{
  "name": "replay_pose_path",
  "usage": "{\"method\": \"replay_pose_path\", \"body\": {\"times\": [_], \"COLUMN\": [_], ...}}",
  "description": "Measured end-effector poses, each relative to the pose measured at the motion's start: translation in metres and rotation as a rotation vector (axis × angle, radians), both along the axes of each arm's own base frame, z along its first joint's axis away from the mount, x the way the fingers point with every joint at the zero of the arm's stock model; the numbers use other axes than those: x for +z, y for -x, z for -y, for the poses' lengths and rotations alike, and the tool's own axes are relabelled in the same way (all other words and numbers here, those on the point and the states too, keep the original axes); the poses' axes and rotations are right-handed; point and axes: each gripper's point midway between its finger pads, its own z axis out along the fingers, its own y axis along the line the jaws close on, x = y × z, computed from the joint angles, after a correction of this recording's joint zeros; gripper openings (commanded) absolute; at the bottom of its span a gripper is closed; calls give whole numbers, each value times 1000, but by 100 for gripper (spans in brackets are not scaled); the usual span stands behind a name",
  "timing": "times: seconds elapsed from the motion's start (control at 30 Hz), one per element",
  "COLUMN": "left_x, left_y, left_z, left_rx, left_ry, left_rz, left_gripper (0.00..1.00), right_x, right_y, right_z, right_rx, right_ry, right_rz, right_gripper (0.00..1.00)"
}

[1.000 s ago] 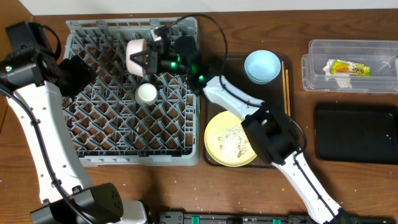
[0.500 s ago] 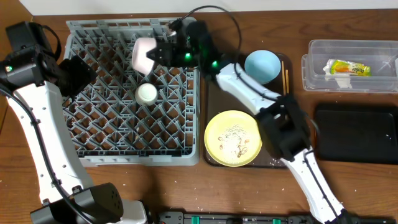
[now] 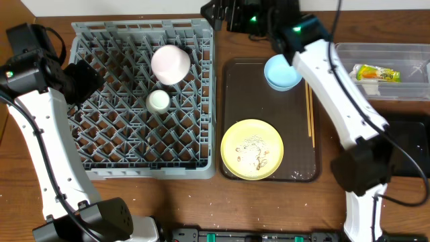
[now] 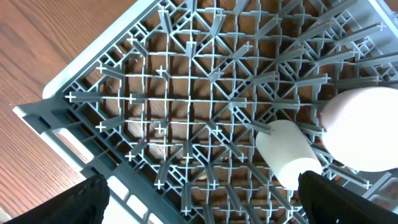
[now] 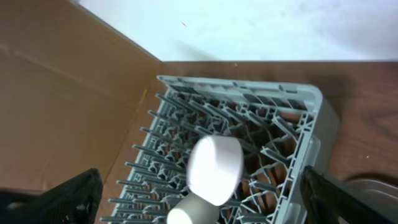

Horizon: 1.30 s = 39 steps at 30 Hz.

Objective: Sort waste into correct bins and load items into the dishwasher
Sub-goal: 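Release the pink bowl into the rack's upper area with the right gripper, then move the right gripper to the light-blue cup and grasp it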

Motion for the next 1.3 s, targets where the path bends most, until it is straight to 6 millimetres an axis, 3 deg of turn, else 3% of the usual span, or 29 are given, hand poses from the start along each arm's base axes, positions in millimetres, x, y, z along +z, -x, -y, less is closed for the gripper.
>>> {"method": "replay_pose_path", "body": {"times": [0.13, 0.33, 0.43, 0.63, 0.73, 0.83, 0.93, 1.13, 1.3], "left_x": [0, 0, 0, 0, 0, 0, 0, 0, 0], "left_y": [0, 0, 0, 0, 0, 0, 0, 0, 0], "left_z": [0, 0, 0, 0, 0, 0, 0, 0, 0], "left_rx": [0, 0, 0, 0, 0, 0, 0, 0, 0], "left_ry": [0, 0, 0, 0, 0, 0, 0, 0, 0], "left_rz": [0, 0, 0, 0, 0, 0, 0, 0, -1], "left_gripper": [98, 98, 98, 98, 98, 98, 98, 98, 98], "right_x": [9, -14, -32, -87, -111, -129, -152, -183, -170], "right_y": [6, 4, 7, 19, 28, 37, 48, 48, 51], "right_z": [3, -9, -34, -114, -149, -171, -179, -163, -151], "right_rx": [7, 14, 47, 162, 222, 261, 271, 223, 216], "right_ry": [13, 52, 58, 37, 0, -16, 20, 142, 186], "right_rz": [17, 1, 6, 39, 68, 78, 36, -28, -30], "right_gripper": [96, 86, 80, 59, 54, 47, 41, 43, 72]}}
